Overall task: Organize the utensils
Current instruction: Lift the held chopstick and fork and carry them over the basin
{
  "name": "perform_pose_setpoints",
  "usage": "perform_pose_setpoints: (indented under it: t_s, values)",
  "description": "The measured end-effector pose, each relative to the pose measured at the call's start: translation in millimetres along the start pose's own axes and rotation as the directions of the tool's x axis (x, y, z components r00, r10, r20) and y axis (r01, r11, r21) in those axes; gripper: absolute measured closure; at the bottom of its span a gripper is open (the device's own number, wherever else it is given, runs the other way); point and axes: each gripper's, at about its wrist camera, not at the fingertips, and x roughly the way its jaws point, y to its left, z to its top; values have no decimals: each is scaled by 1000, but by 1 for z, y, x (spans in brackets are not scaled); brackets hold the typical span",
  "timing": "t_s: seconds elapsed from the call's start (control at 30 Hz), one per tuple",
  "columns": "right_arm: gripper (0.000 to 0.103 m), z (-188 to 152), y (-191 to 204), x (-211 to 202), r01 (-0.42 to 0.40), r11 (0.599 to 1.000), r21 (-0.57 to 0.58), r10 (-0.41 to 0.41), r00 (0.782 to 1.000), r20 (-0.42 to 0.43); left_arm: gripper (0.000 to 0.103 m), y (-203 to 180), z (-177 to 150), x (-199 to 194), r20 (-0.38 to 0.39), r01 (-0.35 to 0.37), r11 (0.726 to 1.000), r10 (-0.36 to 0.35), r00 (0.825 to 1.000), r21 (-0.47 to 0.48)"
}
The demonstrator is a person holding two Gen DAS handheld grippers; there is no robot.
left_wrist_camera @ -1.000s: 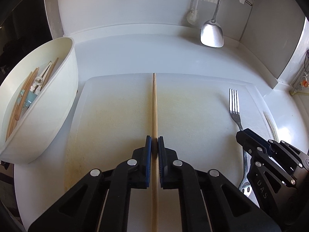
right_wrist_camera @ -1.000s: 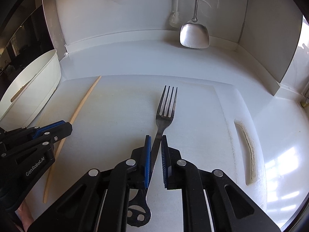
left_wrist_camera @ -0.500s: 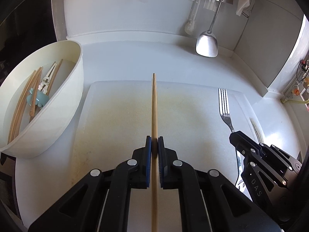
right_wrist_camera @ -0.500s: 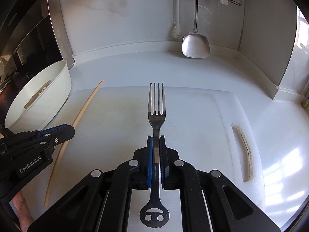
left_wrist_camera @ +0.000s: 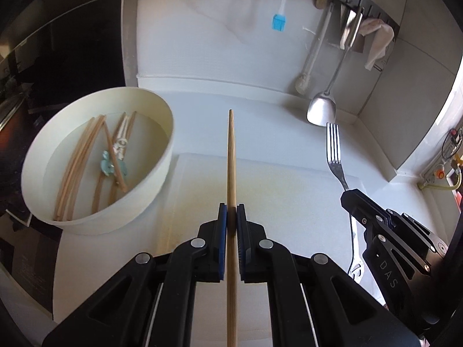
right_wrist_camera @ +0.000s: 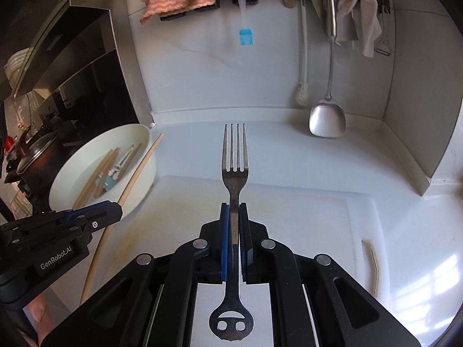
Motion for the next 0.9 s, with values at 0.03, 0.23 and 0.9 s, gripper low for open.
perform_pose_setpoints:
  t_s: [0.03,0.23,0.9]
  values:
    - [96,5,6,-1,-19,1000,-9,19,1000,4,96,7,3,-7,7,-17,1000,17,1000,-15]
    - [96,39,57,7,-123,991,-57,123,992,3,96,64,21,-34,32,-97,989,101,994,-113]
    - [96,93,209,142,-189,982,-8,184,966,-181,96,245,76,24,-60,-119,985,113,992,-127]
